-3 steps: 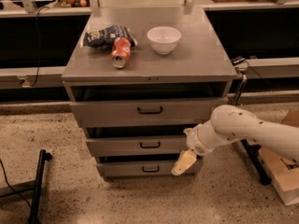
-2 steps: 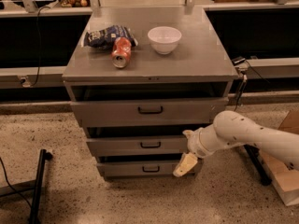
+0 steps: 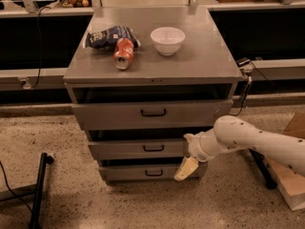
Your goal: Open middle drawer
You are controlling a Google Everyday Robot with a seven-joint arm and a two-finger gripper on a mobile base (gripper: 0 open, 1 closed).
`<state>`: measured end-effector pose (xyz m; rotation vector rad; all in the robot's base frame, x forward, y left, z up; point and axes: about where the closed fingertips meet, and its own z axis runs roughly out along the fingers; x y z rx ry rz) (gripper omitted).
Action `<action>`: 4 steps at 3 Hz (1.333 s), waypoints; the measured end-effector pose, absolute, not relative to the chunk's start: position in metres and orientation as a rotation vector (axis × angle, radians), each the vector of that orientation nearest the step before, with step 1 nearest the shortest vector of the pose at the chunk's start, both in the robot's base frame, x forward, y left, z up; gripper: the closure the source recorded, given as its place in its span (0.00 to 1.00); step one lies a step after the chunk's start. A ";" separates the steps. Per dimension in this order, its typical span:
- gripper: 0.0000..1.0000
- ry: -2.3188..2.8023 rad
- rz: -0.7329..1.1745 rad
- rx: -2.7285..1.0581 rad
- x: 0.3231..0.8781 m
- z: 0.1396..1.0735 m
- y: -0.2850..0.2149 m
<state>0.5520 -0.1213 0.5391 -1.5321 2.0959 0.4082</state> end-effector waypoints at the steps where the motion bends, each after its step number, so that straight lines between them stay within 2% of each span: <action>1: 0.00 2.026 0.464 -1.486 0.568 0.522 -0.118; 4: 0.00 1.905 0.442 -1.508 0.624 0.464 -0.120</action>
Offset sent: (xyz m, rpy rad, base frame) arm 0.0565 0.0022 -0.0613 0.1889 -0.1674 0.0956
